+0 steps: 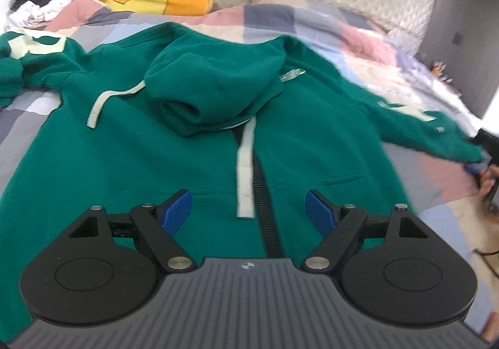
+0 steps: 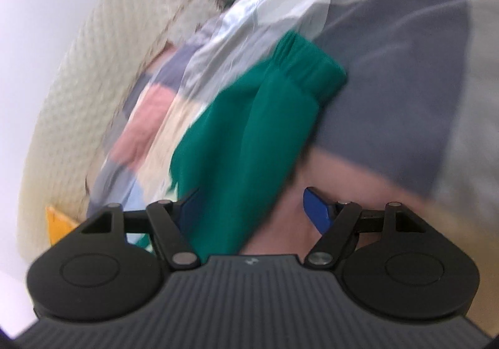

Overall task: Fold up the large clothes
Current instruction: 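Grasp the sleeve cuff with the right gripper and lift it over the hoodie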

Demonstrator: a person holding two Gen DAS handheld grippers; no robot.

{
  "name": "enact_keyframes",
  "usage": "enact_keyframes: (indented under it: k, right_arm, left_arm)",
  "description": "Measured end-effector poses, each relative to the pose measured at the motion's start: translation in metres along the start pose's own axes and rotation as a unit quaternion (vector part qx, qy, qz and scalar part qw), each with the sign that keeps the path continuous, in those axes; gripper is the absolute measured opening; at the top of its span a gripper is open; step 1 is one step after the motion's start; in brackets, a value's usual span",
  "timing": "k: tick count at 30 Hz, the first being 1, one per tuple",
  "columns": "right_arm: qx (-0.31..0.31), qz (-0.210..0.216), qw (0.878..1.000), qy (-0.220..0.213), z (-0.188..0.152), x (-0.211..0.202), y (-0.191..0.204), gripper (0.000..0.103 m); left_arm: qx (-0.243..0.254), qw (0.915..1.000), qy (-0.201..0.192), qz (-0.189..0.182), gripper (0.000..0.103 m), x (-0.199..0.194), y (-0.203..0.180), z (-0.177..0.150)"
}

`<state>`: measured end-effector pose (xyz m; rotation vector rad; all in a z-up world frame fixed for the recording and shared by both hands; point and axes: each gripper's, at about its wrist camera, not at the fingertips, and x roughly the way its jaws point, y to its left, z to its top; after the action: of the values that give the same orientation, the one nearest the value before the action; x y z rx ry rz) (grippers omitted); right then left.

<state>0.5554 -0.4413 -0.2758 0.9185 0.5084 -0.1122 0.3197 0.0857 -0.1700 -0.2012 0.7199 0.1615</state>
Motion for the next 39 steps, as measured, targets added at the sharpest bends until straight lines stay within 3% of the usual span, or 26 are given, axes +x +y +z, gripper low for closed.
enact_keyframes:
  k: [2,5,7,8,9,15,22,30,34,39]
  right_arm:
    - [-0.004,0.006,1.0,-0.023,0.01,0.009,-0.004,0.072]
    - [-0.011,-0.001,0.999,-0.047,0.026,0.028,-0.006,0.063]
    - [-0.014,-0.015,0.998,-0.058,0.035,0.038,-0.006,0.048]
    - [-0.014,-0.033,0.997,-0.063,0.04,0.039,-0.006,0.023]
    - [-0.014,-0.049,0.997,-0.062,0.044,0.04,-0.006,0.018]
    - [-0.079,-0.043,0.993,-0.079,0.059,0.03,0.027,0.012]
    - [-0.18,0.019,0.976,-0.12,0.068,-0.021,0.139,0.011]
    - [-0.326,0.11,0.93,-0.128,-0.003,-0.098,0.294,0.011]
    - [-0.373,0.164,0.906,-0.112,-0.06,-0.133,0.354,0.011]
    - [-0.431,0.209,0.875,-0.074,-0.151,-0.158,0.398,0.011]
  left_arm:
    - [0.002,0.9999,0.007,0.015,0.084,0.008,0.001,-0.001]
    - [0.001,0.9993,0.015,0.033,0.084,0.018,0.003,-0.002]
    - [0.003,0.999,0.017,0.041,0.084,0.022,0.003,-0.001]
    - [0.004,0.9988,0.017,0.046,0.084,0.023,0.004,-0.001]
    - [0.006,0.9984,0.019,0.052,0.084,0.024,0.004,-0.001]
    - [-0.001,0.9985,0.017,0.052,0.084,0.024,0.006,0.007]
    - [-0.012,0.9989,-0.018,0.041,0.084,-0.008,0.019,0.02]
    - [-0.016,0.9965,-0.069,0.044,0.084,-0.07,0.054,0.036]
    - [-0.027,0.9951,-0.084,0.045,0.084,-0.106,0.084,0.043]
    - [-0.046,0.9935,-0.092,0.049,0.085,-0.143,0.13,0.045]
